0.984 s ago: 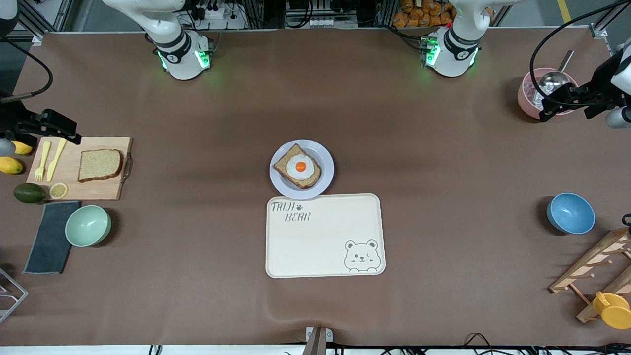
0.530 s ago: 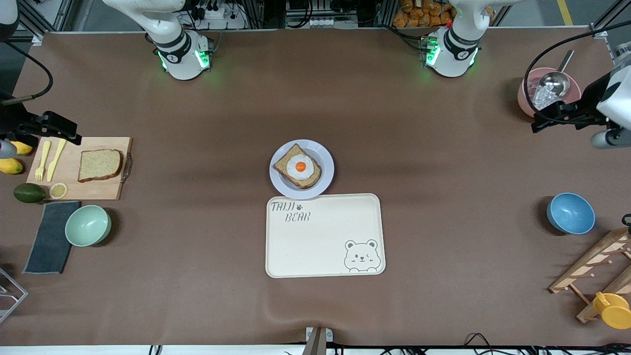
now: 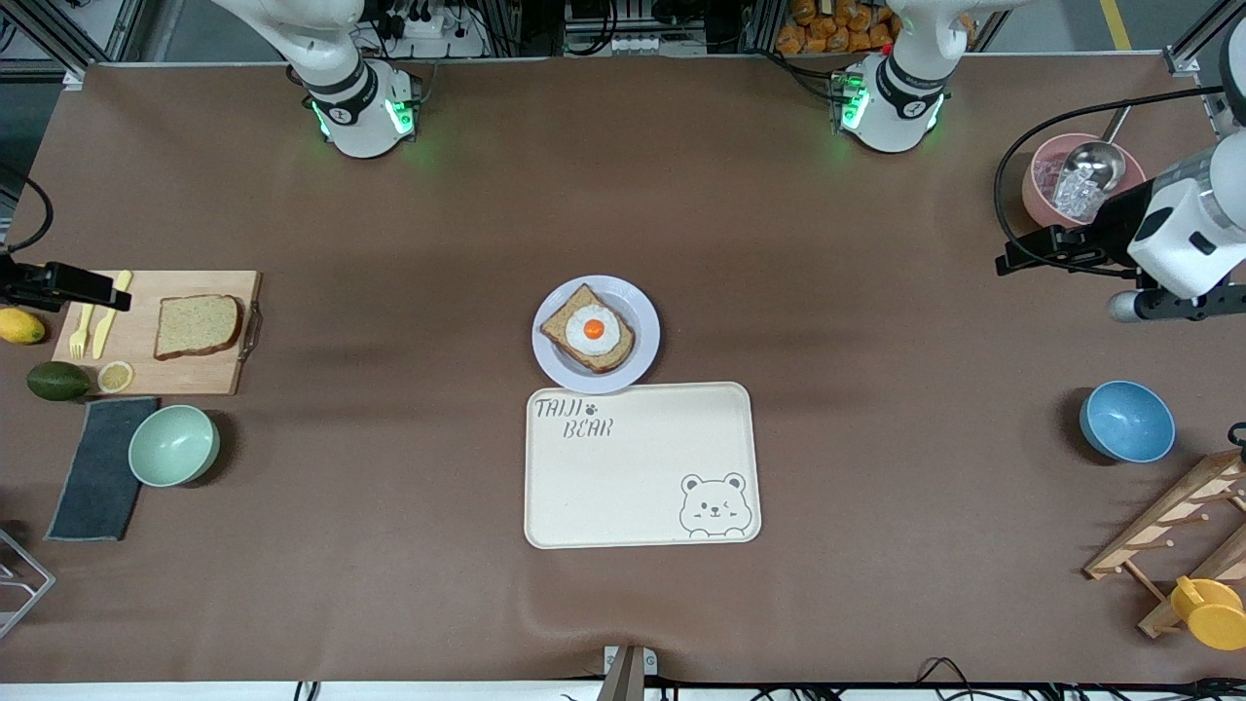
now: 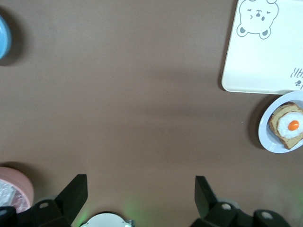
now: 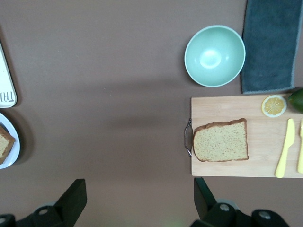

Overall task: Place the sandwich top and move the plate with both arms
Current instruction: 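Move the right gripper toward the bread slice on the wooden board, then lower the open right gripper around the bread slice's crust edge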

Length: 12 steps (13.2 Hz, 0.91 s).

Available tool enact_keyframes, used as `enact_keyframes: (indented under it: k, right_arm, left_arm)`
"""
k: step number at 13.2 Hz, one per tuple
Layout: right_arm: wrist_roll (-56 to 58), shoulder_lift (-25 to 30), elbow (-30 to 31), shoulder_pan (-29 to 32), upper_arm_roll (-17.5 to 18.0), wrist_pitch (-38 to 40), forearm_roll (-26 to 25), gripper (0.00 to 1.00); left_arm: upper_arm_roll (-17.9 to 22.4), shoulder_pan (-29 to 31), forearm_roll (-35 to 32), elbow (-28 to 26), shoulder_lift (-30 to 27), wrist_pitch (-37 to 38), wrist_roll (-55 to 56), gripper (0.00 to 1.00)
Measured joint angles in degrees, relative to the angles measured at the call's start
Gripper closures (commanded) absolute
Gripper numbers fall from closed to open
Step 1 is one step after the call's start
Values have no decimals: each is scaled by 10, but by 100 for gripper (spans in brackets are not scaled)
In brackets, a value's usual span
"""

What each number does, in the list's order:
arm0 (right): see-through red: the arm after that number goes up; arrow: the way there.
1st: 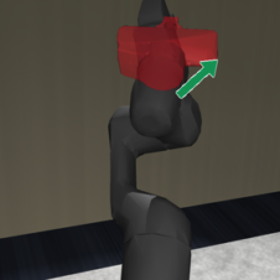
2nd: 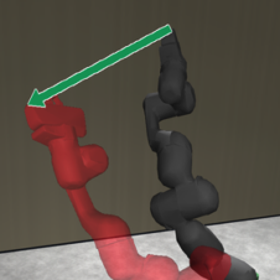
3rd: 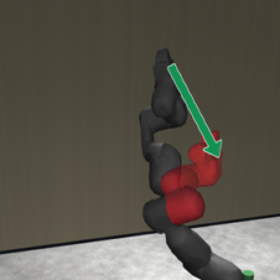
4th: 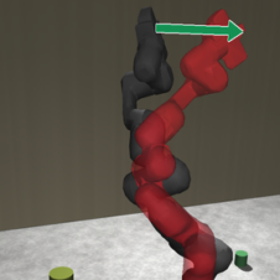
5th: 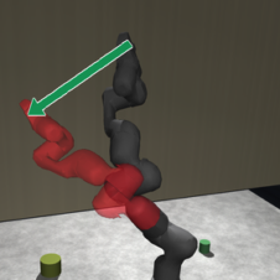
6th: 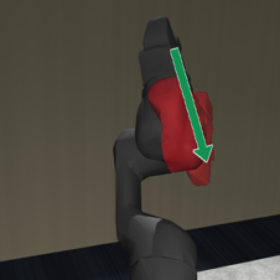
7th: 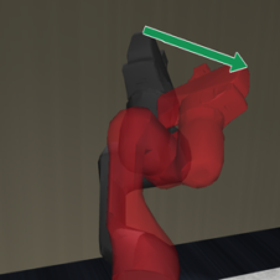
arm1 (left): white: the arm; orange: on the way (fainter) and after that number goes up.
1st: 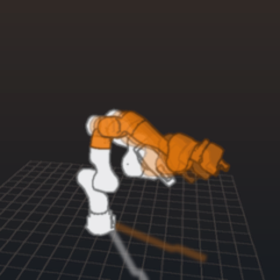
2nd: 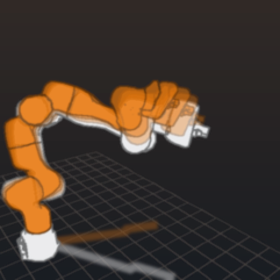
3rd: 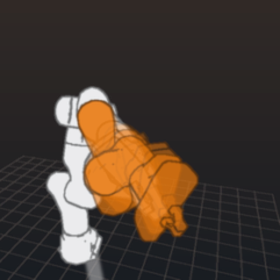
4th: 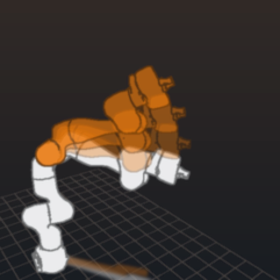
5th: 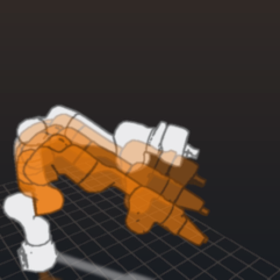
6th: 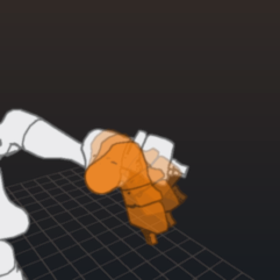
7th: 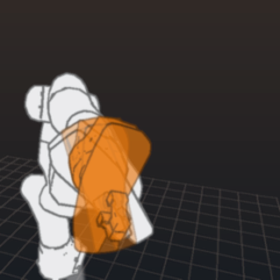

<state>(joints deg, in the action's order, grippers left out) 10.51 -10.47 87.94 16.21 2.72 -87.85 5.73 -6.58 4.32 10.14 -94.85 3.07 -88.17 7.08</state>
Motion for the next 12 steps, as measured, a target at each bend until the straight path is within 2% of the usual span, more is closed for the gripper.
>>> enact_keyframes:
  k: [5,9,12]
  right_arm:
    - [23,-22,27,41,0,-9,14,0]
    - [94,-23,101,86,0,-76,35,0]
    - [109,-26,132,112,0,-93,40,0]
  left_arm:
    - [-1,-1,5,-26,0,-25,0,0]
    - [-2,-2,5,-30,5,-30,0,0]
    - [-5,-9,6,-32,16,-45,0,0]
